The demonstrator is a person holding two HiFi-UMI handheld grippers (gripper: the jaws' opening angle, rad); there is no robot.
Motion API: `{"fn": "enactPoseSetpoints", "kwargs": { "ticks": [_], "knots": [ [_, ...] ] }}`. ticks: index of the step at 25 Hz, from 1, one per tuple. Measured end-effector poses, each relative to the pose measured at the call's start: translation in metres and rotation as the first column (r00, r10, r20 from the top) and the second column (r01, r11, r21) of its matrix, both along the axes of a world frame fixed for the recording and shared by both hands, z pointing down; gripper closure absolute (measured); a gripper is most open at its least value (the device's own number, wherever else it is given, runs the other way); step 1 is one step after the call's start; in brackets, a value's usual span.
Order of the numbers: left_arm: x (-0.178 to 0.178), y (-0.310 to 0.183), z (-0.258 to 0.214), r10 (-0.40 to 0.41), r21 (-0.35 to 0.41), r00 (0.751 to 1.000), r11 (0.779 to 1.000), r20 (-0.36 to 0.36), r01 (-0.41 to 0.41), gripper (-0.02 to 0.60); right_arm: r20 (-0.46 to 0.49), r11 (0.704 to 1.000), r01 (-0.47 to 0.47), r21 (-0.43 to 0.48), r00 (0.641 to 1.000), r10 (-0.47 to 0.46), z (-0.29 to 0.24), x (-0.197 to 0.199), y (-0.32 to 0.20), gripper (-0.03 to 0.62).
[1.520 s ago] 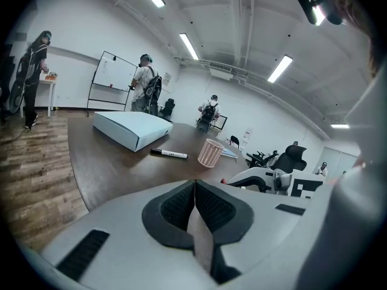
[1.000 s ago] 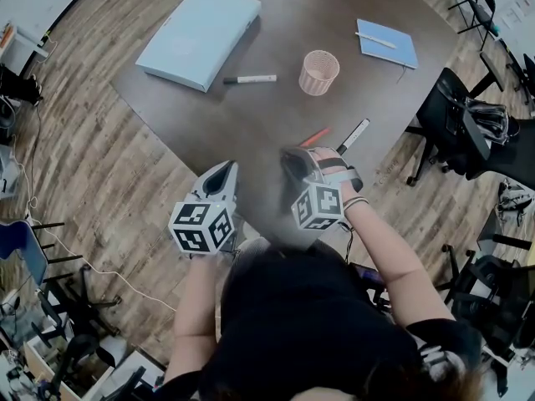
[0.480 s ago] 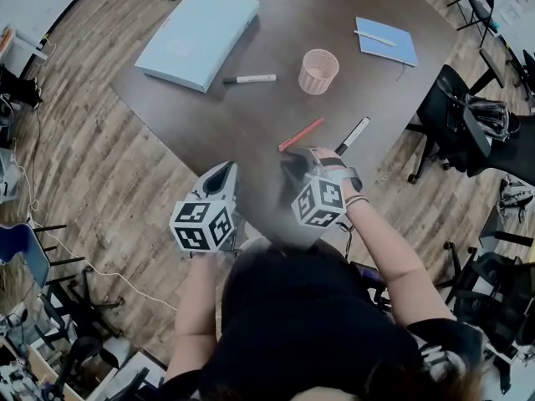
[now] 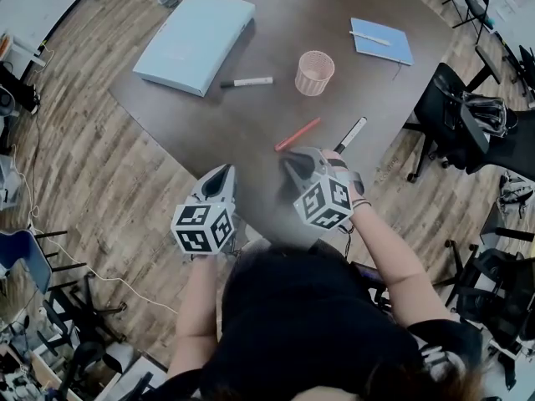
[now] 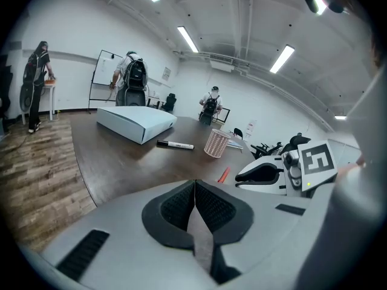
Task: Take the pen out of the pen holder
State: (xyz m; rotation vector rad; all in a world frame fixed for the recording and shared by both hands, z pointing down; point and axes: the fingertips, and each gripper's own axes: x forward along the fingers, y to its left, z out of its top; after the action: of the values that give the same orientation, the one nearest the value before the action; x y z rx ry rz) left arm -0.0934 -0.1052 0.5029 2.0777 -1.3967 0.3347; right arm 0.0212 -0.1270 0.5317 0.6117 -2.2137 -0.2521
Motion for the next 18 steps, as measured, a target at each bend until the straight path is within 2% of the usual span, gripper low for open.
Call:
{"fn": "enactPoseSetpoints", "kwargs": {
  "ticks": [5,13,18],
  "knots": [
    [0.000,-0.001,-0.005,0.000,0.023,1.000,1.000,0.019,0.000,0.552,0.067,0.997,-0.072,-0.017,0.995,0.073,-0.019,0.007,-0.004,0.533],
    [0.002,-0.001,-0.013,-0.007,0.051,0.999,0.999,0.036,0.005,0.552,0.166,0.982,-0.188,-0.023,0.968,0.189,-0.048,0.019,-0.010,0.566],
    [0.000,0.000,-0.016,-0.016,0.054,0.999,0.998,0.034,0.014,0.552,0.248,0.961,-0.255,-0.103,0.929,0.273,-0.060,0.023,-0.013,0.576]
  ]
}}
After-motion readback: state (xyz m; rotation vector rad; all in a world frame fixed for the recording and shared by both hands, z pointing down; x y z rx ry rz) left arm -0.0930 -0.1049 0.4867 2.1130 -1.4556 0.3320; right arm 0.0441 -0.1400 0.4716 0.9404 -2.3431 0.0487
